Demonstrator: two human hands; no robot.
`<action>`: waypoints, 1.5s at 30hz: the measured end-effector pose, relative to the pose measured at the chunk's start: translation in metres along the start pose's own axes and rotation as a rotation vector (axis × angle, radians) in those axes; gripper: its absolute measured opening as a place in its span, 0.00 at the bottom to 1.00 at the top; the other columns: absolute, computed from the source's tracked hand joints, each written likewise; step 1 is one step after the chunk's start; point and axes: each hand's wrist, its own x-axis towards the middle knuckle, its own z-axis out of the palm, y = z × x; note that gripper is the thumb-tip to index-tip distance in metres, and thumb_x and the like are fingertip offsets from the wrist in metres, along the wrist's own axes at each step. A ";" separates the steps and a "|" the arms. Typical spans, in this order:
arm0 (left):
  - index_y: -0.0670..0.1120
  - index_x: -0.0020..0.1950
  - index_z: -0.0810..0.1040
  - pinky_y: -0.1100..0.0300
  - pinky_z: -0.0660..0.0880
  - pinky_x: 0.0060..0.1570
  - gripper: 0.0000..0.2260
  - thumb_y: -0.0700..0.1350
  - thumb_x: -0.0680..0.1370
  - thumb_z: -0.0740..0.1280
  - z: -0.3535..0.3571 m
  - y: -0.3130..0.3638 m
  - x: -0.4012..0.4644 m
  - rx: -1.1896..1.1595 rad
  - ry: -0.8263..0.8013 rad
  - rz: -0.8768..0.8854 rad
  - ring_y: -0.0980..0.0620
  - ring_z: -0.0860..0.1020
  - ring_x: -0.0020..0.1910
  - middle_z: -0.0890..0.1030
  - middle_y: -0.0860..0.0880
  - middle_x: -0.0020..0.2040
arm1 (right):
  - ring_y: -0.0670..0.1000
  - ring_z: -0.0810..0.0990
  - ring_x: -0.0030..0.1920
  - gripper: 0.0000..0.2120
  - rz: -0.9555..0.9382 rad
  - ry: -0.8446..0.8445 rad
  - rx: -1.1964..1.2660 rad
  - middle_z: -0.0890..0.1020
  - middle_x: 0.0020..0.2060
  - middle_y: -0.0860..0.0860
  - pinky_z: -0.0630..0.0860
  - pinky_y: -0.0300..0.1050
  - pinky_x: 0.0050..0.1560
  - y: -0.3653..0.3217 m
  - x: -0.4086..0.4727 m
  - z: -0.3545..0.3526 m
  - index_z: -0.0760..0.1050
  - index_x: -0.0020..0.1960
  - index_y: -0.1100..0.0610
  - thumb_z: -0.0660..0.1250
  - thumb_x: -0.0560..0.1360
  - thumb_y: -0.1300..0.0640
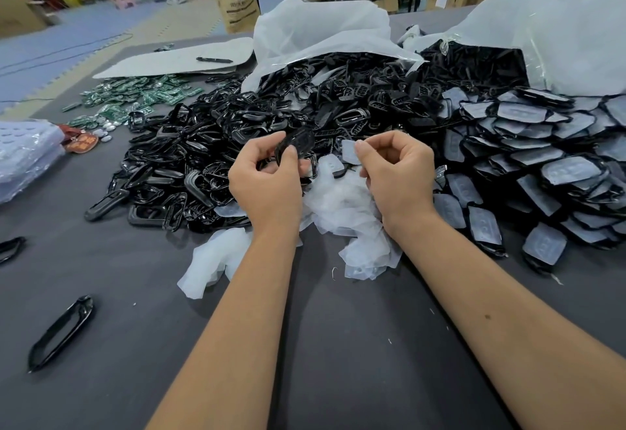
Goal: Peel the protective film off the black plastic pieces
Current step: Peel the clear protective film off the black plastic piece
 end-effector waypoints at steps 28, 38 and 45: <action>0.45 0.51 0.83 0.47 0.85 0.43 0.08 0.34 0.78 0.71 0.000 0.001 -0.002 0.038 -0.016 0.041 0.50 0.87 0.35 0.84 0.48 0.47 | 0.54 0.83 0.38 0.03 0.054 -0.210 0.172 0.85 0.39 0.58 0.78 0.42 0.34 -0.012 -0.003 -0.005 0.77 0.46 0.65 0.70 0.78 0.67; 0.45 0.50 0.84 0.54 0.83 0.38 0.08 0.33 0.76 0.71 0.002 -0.004 -0.001 0.060 -0.226 0.087 0.48 0.86 0.34 0.84 0.40 0.46 | 0.52 0.81 0.35 0.04 0.074 -0.240 0.238 0.84 0.38 0.57 0.75 0.41 0.32 -0.013 -0.002 -0.006 0.78 0.48 0.65 0.73 0.76 0.68; 0.45 0.50 0.85 0.56 0.83 0.40 0.11 0.31 0.75 0.70 0.004 -0.006 0.001 0.032 -0.275 0.028 0.47 0.86 0.34 0.85 0.39 0.47 | 0.47 0.80 0.32 0.04 0.050 -0.224 0.197 0.82 0.39 0.54 0.74 0.38 0.27 -0.012 -0.002 -0.004 0.79 0.52 0.61 0.67 0.83 0.61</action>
